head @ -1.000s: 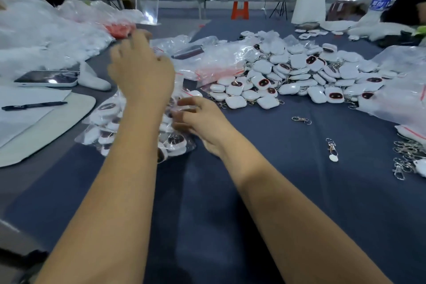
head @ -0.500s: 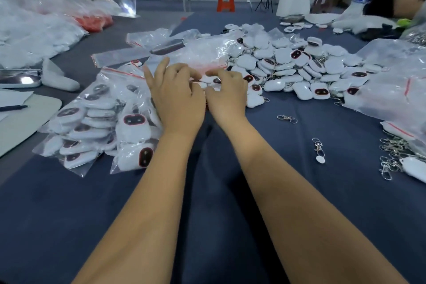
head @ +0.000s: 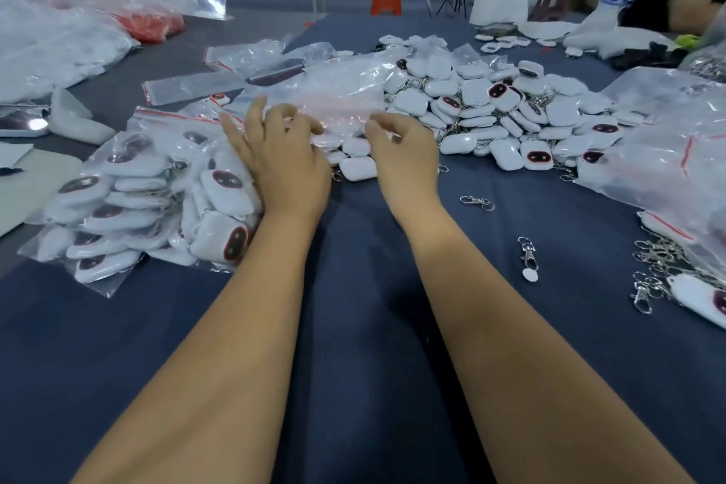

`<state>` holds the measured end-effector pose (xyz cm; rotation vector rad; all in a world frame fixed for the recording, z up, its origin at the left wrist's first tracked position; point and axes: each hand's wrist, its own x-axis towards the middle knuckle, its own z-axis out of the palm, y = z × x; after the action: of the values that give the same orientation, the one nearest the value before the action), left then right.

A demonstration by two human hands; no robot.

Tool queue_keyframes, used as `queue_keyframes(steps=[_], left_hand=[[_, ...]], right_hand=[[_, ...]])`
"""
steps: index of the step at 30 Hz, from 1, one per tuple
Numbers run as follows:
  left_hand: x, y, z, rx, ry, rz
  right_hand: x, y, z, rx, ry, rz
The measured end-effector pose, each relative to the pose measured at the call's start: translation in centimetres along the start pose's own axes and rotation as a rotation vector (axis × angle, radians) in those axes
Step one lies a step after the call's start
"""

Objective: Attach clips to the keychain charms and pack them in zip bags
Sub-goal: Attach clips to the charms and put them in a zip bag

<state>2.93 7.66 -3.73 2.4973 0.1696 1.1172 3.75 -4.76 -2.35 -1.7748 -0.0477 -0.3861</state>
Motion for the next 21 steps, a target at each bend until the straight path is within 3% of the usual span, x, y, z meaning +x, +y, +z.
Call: queue_keyframes(steps=[2,4,7,10,12,15,17,19,21], left_hand=[[-0.3,0.7,-0.3,-0.027,0.057,0.134],[-0.9,2.2,-0.4,-0.265,0.051,0.273],[-2.3,5.1,-0.1,-0.605,-0.276,0.162],[-3.6,6.9,1.1,-0.596,-0.686,0.013],[-3.8,7.4,1.6,-0.587,-0.815,0.007],[-3.4,7.2,1.8,-0.574,-0.836,0.072],[-3.6,7.2,1.5,-0.68,-0.757,0.0],[-3.3,7.1,1.3,-0.897,-0.578,-0.237],[-2.5,6.5,0.9,-1.281,-0.434,-0.586]], right_hand=[[-0.8,0.3,-1.8,0.029,0.104,-0.002],[-1.3,0.6,-3.2,0.108,0.143,0.054],[-1.9,1.1,-4.6,0.285,0.152,0.169],[-2.4,1.4,-6.4,0.411,0.174,0.248],[-2.5,1.2,-7.5,0.626,0.17,0.296],[-2.5,0.8,-8.3,1.014,0.12,0.39],[-2.2,0.9,-8.3,1.056,0.113,0.392],[-1.9,1.3,-8.1,0.898,0.161,0.383],[-1.7,1.7,-7.7,0.647,0.173,0.345]])
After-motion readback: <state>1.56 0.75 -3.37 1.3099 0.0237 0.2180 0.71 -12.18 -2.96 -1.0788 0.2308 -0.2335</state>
